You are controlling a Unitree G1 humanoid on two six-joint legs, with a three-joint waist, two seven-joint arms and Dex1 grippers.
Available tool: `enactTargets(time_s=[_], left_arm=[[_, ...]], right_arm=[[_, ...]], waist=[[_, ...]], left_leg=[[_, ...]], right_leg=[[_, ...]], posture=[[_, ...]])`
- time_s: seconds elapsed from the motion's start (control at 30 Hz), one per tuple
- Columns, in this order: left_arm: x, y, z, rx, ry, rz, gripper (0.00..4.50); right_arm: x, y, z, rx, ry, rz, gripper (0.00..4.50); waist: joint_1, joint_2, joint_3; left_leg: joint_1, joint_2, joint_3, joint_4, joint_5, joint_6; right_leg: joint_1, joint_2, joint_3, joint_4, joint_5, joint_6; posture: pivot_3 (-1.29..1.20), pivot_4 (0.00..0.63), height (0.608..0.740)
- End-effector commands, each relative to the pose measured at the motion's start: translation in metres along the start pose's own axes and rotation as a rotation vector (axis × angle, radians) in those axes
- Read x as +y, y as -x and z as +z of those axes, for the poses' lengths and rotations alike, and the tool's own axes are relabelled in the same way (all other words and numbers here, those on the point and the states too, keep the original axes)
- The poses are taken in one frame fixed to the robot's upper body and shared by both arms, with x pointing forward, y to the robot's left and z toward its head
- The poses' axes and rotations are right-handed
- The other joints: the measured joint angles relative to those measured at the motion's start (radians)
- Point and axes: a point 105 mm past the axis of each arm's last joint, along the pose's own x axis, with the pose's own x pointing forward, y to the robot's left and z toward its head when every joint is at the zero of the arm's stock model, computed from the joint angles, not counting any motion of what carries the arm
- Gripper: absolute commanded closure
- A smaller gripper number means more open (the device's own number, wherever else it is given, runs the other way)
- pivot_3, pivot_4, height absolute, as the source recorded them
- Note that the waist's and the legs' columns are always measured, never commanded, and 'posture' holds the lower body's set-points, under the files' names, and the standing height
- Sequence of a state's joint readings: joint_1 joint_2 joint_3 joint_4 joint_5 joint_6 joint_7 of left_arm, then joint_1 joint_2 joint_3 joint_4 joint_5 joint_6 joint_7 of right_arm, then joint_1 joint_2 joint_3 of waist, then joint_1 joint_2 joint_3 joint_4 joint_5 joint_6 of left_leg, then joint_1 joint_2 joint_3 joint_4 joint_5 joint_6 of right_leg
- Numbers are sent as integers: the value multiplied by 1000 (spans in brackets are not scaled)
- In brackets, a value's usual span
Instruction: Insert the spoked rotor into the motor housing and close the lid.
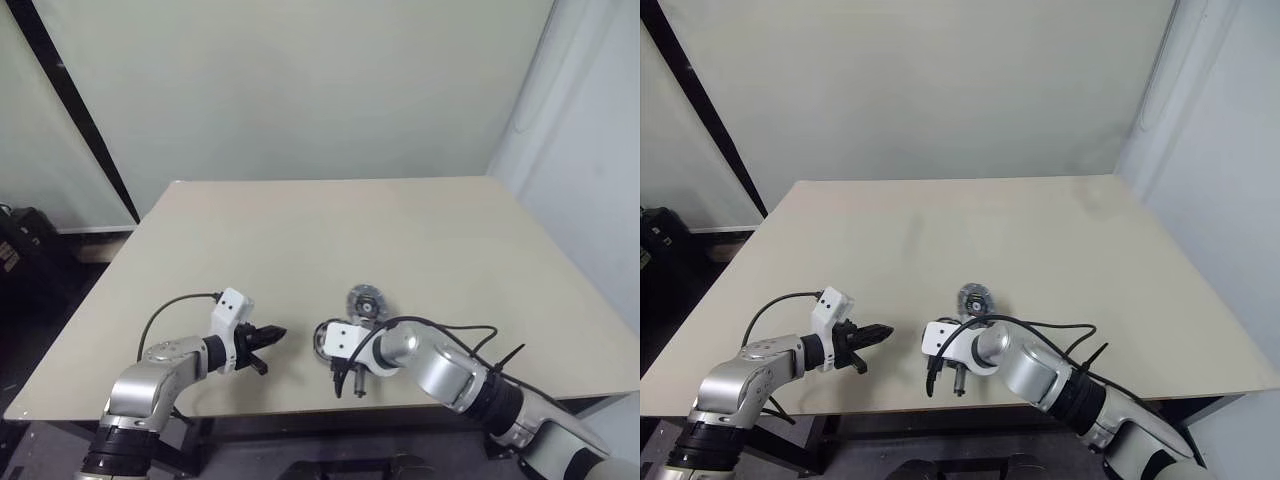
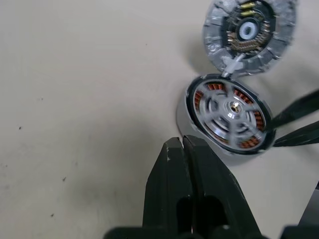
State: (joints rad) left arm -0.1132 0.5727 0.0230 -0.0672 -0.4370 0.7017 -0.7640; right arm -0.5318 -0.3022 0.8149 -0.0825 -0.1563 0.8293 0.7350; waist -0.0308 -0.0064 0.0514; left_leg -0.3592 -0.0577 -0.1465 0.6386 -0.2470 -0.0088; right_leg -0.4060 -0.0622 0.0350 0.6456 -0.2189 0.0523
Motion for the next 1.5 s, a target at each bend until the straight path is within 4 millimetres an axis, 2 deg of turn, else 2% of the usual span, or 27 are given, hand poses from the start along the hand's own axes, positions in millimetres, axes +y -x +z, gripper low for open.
enactTargets(time_s=[0.03, 0.47, 0.63, 0.9, 1.03, 1.27, 1.37, 1.5], left_arm=[[2, 1, 11, -36, -37, 12, 4500], [2, -2, 7, -42, -25, 25, 4500], [2, -4, 5, -44, -24, 25, 4500], [2, -4, 6, -46, -26, 24, 4500], [3, -3, 6, -45, -27, 26, 4500], [3, -3, 6, -43, -31, 24, 4500], [4, -3, 6, -39, -33, 22, 4500], [4, -3, 5, -34, -33, 22, 4500]], right_arm=[[-3, 3, 6, -36, -33, -11, 4491], [26, 11, 30, -97, -87, 134, 4491], [27, 10, 41, -133, -102, 142, 4491], [19, 3, 40, -139, -95, 78, 4491], [19, 11, 43, -148, -67, 83, 3525], [18, 30, 60, -211, -29, 59, 1043], [6, 47, 73, -277, -30, -4, 53], [-25, 71, 81, -347, -52, -151, 53]], waist=[[0, 0, 0], [0, 0, 0], [-1, 0, 0], [-1, 0, 0], [-1, 0, 0], [0, 0, 0], [0, 0, 0], [0, 0, 0]], left_leg=[[0, 0, 0, 0, 0, 0], [0, 0, 0, 0, 0, 0], [0, 0, 0, 0, 0, 0], [0, 0, 0, 0, 0, 0], [0, 0, 0, 1, 0, -1], [0, 0, 0, 1, 0, -1], [0, 0, 0, 1, 0, -1], [0, 0, -1, 1, 0, -1]], right_leg=[[0, 0, 0, 0, 0, 0], [-1, 0, 0, 0, 0, 0], [-1, 0, 0, 0, 0, 0], [-1, 0, 0, 0, 0, 0], [-1, 0, 0, 0, 0, 0], [-1, 0, 0, 0, 0, 0], [-1, 0, 0, 0, 0, 0], [0, 0, 0, 0, 0, 0]], posture=[[0, 0, 740], [0, 0, 740], [0, 0, 740], [0, 0, 740], [0, 0, 740], [0, 0, 740], [0, 0, 740], [0, 0, 740]])
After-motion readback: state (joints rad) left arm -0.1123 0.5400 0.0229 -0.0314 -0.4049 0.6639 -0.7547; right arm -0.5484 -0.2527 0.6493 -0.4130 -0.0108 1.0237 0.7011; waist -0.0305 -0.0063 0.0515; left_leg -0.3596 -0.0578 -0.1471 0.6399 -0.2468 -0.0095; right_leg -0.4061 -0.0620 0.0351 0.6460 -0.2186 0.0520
